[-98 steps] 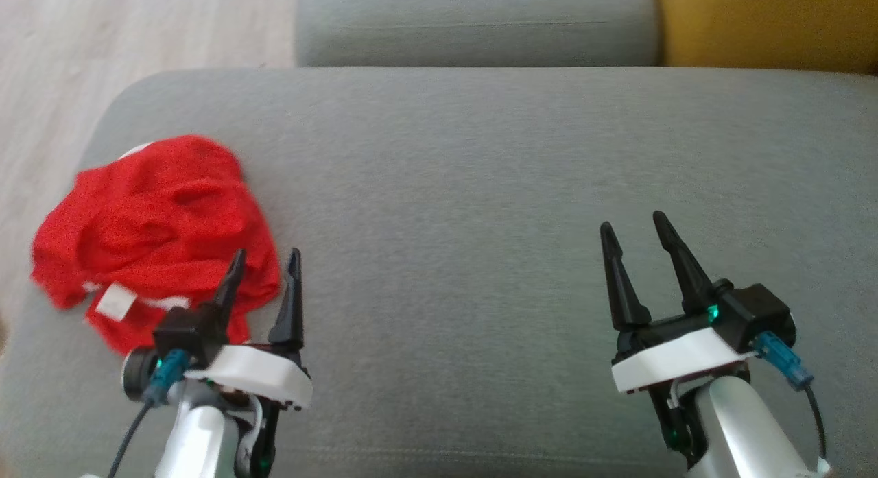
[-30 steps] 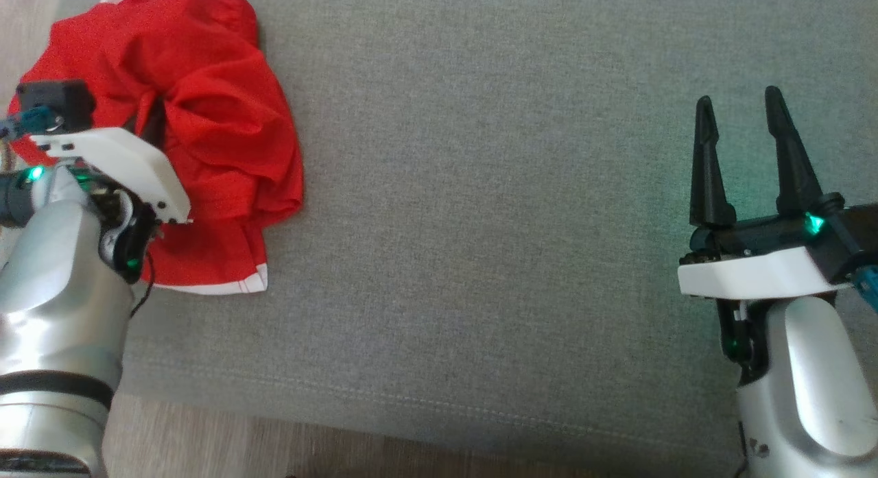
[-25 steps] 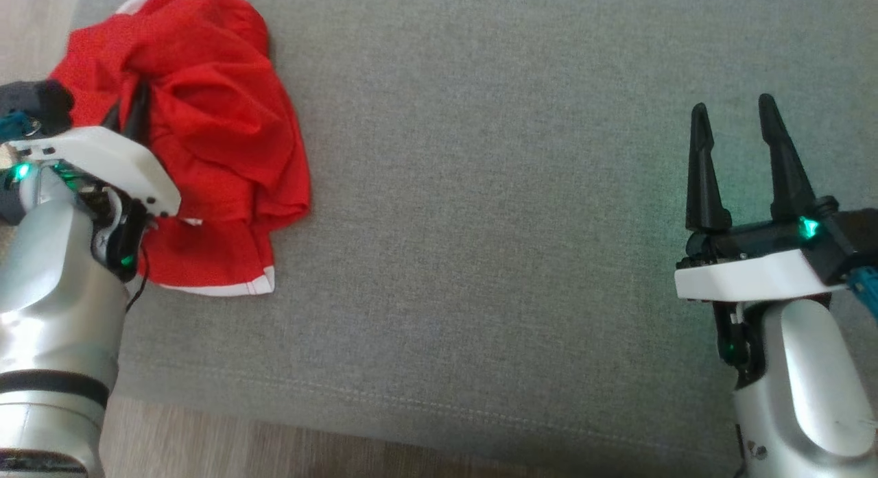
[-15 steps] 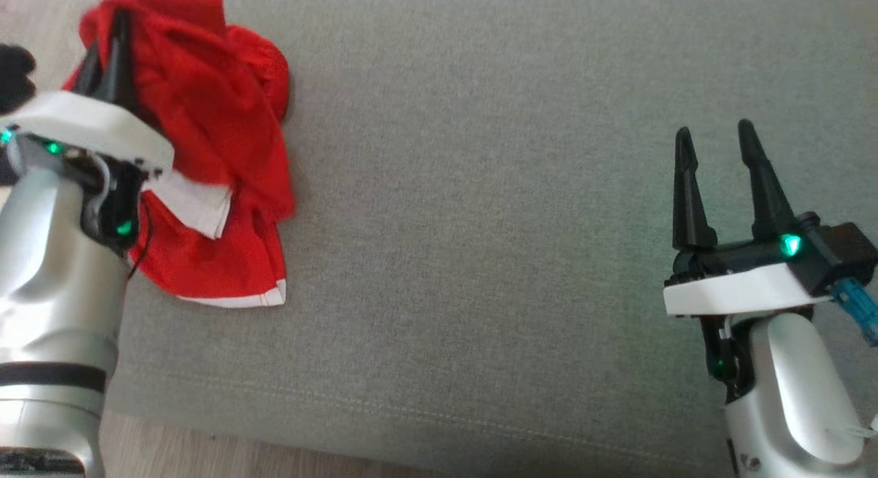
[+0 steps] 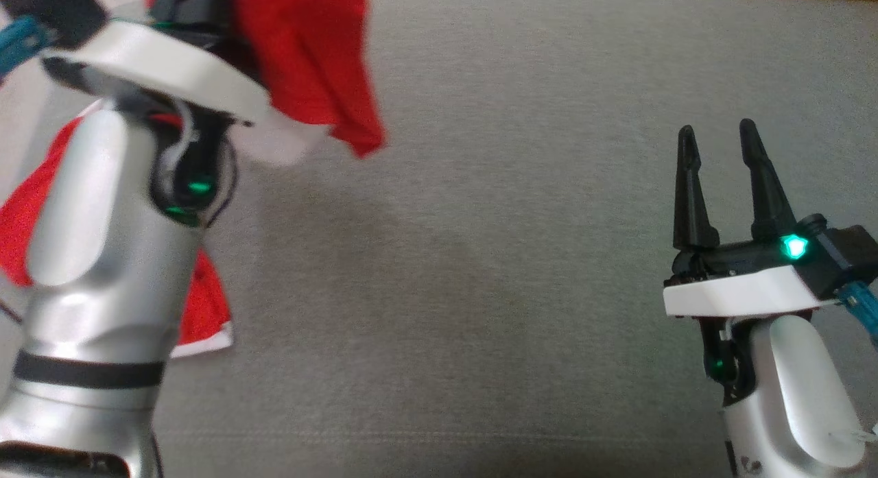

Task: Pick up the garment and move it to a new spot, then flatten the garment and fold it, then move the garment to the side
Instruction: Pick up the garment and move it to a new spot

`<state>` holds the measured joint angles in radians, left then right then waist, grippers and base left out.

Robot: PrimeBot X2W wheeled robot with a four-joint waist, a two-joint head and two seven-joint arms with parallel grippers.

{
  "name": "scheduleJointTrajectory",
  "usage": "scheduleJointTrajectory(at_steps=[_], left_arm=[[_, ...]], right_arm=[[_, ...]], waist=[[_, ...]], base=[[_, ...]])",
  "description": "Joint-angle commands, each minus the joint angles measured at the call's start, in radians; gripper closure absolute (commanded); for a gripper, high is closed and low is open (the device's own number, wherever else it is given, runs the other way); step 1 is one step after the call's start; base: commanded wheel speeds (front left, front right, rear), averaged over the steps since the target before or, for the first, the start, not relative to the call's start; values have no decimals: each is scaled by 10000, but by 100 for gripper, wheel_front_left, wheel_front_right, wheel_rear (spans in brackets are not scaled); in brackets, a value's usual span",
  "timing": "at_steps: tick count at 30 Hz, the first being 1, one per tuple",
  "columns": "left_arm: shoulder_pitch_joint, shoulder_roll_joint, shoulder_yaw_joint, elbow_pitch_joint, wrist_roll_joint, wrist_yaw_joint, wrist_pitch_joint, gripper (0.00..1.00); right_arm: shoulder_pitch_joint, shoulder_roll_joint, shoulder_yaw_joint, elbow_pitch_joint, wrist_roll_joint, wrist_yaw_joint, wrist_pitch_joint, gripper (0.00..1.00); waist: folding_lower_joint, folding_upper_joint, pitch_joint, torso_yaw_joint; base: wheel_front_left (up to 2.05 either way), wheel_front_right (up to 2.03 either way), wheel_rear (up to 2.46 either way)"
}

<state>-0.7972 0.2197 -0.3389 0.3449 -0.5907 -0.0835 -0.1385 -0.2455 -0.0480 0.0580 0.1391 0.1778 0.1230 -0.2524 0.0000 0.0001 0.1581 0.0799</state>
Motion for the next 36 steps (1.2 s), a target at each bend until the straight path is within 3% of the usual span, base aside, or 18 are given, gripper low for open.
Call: scheduleJointTrajectory(at_steps=[1, 9, 16, 17, 18, 21, 25, 28, 36], left_arm=[[-640, 239, 209, -490, 120, 116, 135, 100], [-785, -359, -1111, -496, 1095, 653, 921, 100], [-878, -1401, -2399, 504, 1587, 712, 550, 100], [-870, -1513, -2608, 600, 1519, 649, 430, 64], [-864, -1590, -2843, 670, 1440, 572, 291, 0], [-807, -1680, -3449, 694, 951, 439, -86, 0], [-900, -1689, -3782, 636, 388, 791, -613, 0], [-930, -1638, -3553, 945, 348, 920, -884, 0], [196, -561, -2558, 1409, 128, 886, -1202, 0]], right_arm=[[-67, -22, 261, -418, 86, 77, -92, 0], [-453, -22, 467, -1107, 441, 77, -92, 0], [-736, -22, 804, -1913, 844, 77, -93, 0], [-739, -22, 780, -1990, 886, 77, -93, 0], [-734, -22, 737, -2051, 923, 77, -93, 0], [-688, -22, 625, -2105, 956, 77, -93, 0], [-561, -22, 401, -2022, 905, 77, -93, 0], [-460, -22, 281, -1898, 733, 77, -93, 0], [-197, -22, 290, -1292, 11, 77, -93, 0]], waist=[[0, -1, 91, -551], [0, -1, 824, -2390], [0, -1, 1477, -3827], [0, -1, 1504, -3950], [0, -1, 1516, -4043], [0, -1, 1475, -4147], [0, -1, 1285, -3786], [0, -1, 1059, -3191], [0, -1, 363, -1296]], base=[[0, 0, 0], [0, 0, 0], [0, 0, 0], [0, 0, 0], [0, 0, 0], [0, 0, 0], [0, 0, 0], [0, 0, 0], [0, 0, 0]])
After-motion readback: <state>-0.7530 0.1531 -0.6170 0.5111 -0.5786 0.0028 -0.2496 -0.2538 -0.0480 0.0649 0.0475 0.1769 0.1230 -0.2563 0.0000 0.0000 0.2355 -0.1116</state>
